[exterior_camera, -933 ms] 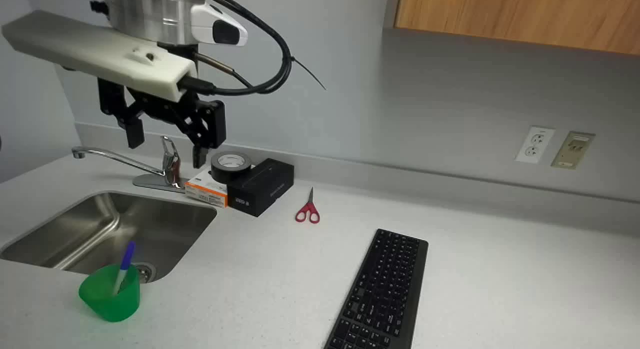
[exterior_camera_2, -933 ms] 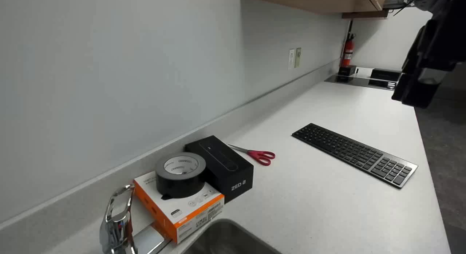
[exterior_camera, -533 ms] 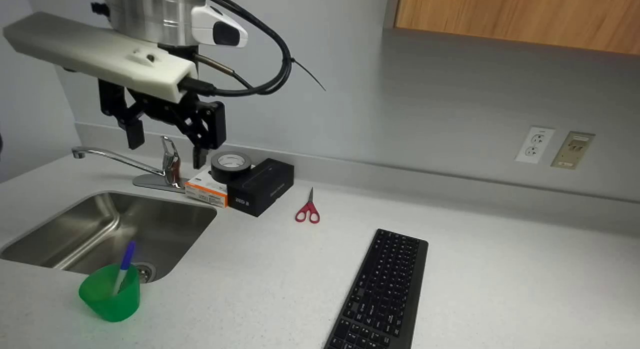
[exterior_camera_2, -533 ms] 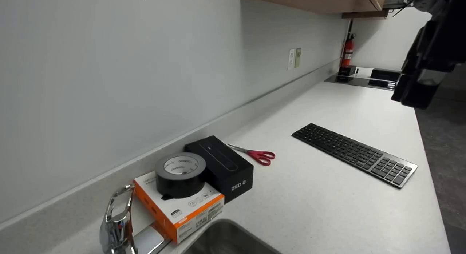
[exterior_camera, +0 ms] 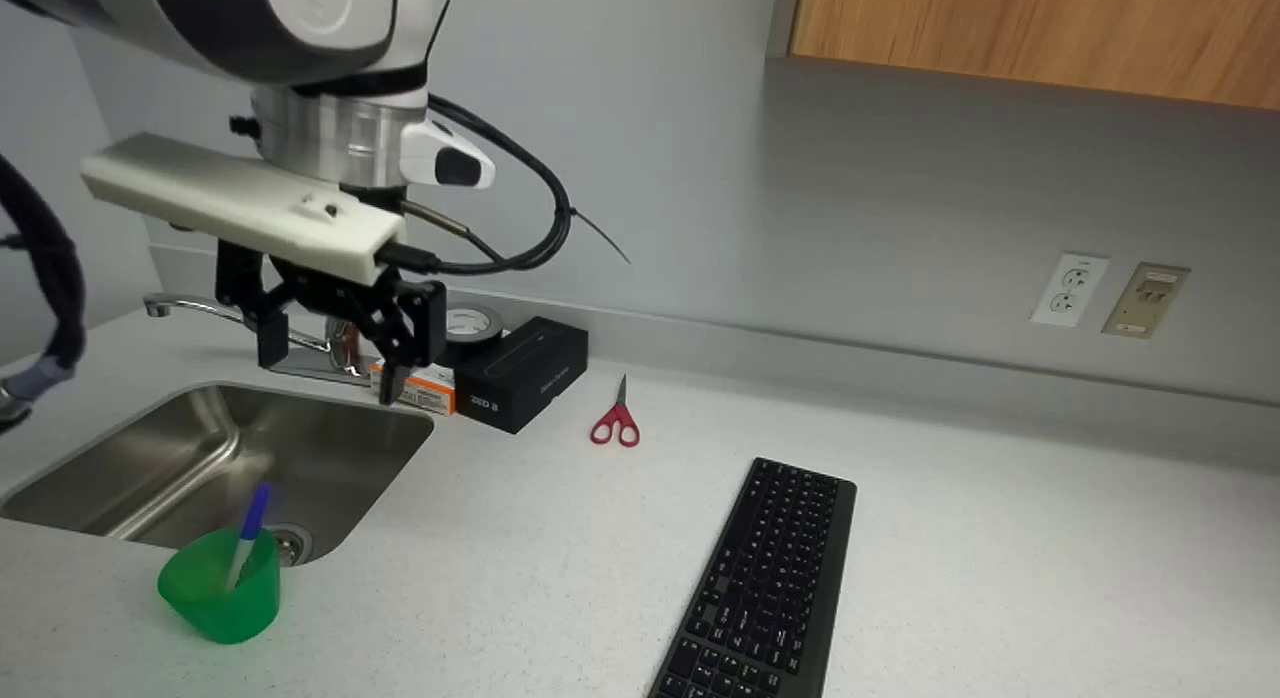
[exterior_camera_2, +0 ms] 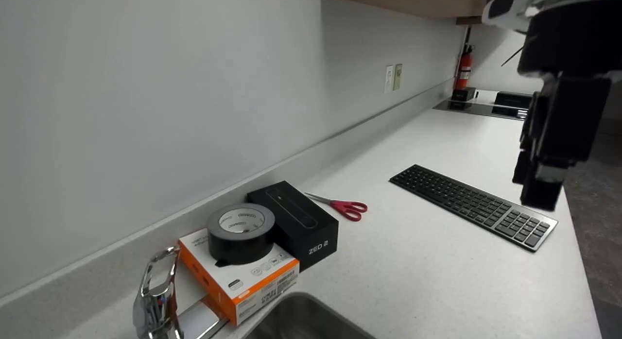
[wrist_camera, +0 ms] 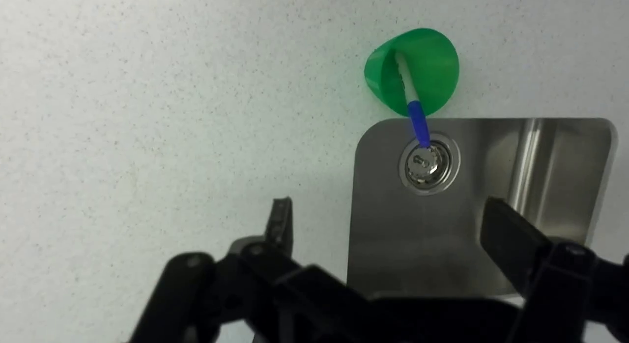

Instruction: Remove the marker from the green cup.

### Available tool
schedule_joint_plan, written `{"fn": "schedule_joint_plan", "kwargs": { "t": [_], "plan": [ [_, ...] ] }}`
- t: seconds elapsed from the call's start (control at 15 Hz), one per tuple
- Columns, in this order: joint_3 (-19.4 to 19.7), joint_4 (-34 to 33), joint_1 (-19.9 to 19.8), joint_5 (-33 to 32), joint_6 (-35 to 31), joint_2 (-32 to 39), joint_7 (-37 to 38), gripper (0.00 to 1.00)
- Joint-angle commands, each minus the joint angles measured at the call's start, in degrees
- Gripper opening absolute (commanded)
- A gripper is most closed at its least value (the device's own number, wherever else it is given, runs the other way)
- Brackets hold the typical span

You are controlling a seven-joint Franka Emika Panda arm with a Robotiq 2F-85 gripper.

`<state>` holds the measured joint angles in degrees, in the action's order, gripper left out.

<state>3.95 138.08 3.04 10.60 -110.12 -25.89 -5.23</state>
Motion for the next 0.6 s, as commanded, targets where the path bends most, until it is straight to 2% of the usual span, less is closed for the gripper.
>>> {"fn": "schedule_joint_plan", "kwargs": {
  "t": [0.0,0.13,0.53],
  "plan": [
    [-0.07,0.27,1.36,4.49,1.43,6.38,-3.85,1.0],
    [-1.08,0.91,1.43,4.81,0.62,8.46,-4.49,1.0],
    [-2.33,1.29,0.57,3.26,-0.01,8.84,-3.64,1.0]
  ]
}}
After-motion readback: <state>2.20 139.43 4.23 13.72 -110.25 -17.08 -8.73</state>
